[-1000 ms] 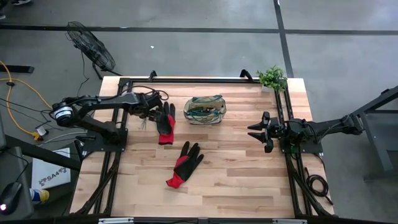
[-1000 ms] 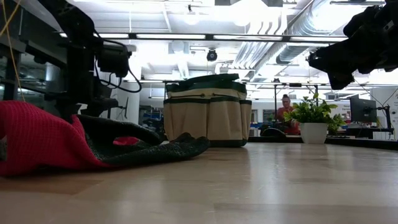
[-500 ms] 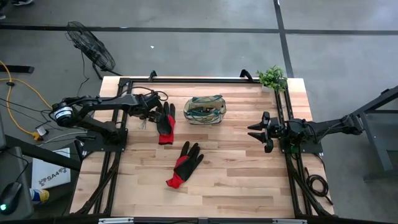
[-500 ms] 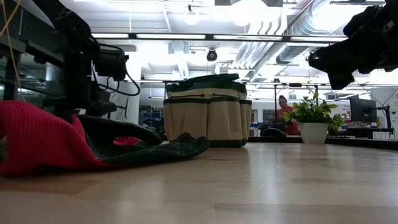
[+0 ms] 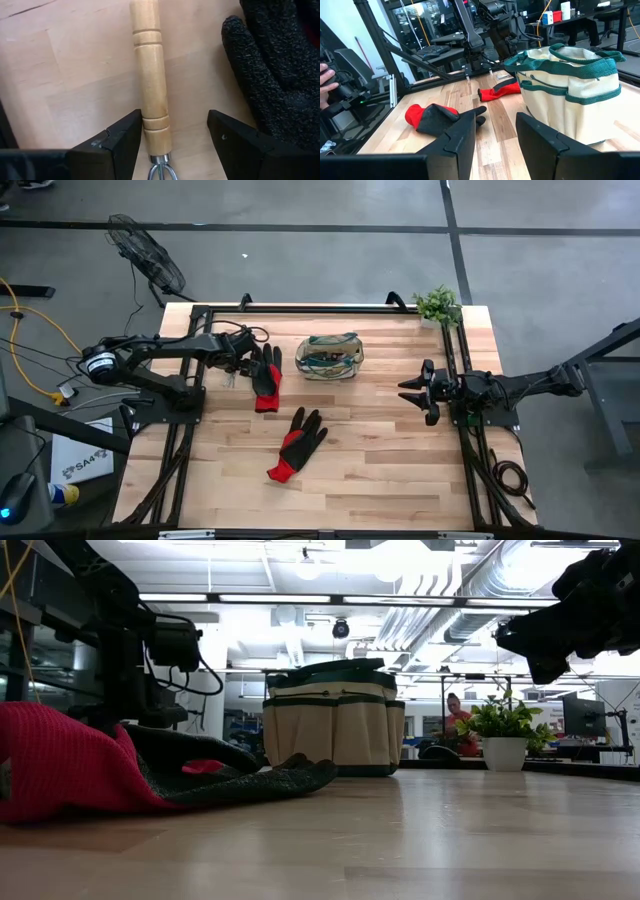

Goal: Pick & Place Garden tools in Gardening bag
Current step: Put the brown hand rake into the gardening bag

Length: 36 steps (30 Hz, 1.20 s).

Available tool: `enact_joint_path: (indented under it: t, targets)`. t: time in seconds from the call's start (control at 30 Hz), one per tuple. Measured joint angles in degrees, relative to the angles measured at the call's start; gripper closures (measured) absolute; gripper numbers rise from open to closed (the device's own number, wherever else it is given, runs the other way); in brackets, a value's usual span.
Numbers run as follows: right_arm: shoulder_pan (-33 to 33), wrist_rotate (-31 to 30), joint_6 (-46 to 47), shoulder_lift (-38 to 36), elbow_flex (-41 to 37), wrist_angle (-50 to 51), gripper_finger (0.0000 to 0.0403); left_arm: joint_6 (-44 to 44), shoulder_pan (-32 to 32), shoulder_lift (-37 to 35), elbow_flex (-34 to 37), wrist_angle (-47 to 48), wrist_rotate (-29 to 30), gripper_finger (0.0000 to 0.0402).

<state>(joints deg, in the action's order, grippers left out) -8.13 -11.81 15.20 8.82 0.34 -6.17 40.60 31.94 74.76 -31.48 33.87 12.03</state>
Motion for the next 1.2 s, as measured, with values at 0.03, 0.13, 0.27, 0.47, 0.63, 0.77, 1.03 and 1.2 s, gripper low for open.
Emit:
enact_joint_path:
  t: [0.03, 0.13, 0.27, 0.47, 0.63, 0.77, 1.03, 1.2]
  targets:
    - [0.0, 0.0, 0.0, 0.0, 0.0, 0.0, 0.0268, 0.0, 0.0, 0.0, 0.0, 0.0, -0.1, 0.0175]
    - [0.0, 0.0, 0.0, 0.0, 0.0, 0.0, 0.0268, 0.1, 0.0, 0.0, 0.0, 0.0, -0.2, 0.0175]
    - [0.0, 0.0, 0.0, 0.0, 0.0, 0.0, 0.0268, 0.1, 0.0, 0.0, 0.1, 0.0, -0.3, 0.0175]
    - [0.0, 0.0, 0.0, 0.0, 0.0, 0.0, 0.0268, 0.2, 0.0, 0.1, 0.1, 0.0, -1.0, 0.0202]
    - [0.0, 0.0, 0.0, 0.0, 0.0, 0.0, 0.0268, 0.2, 0.0, 0.1, 0.1, -0.1, -1.3, 0.0242]
    - [0.0, 0.0, 0.0, 0.0, 0.0, 0.0, 0.0268, 0.2, 0.0, 0.1, 0.1, -0.1, -1.3, 0.0269]
    - [0.0, 0.0, 0.0, 0.0, 0.0, 0.0, 0.0268, 0.2, 0.0, 0.2, 0.1, 0.8, -1.3, 0.0303]
    - [0.0, 0.0, 0.0, 0.0, 0.0, 0.0, 0.0268, 0.2, 0.0, 0.2, 0.1, 2.7, -1.3, 0.033]
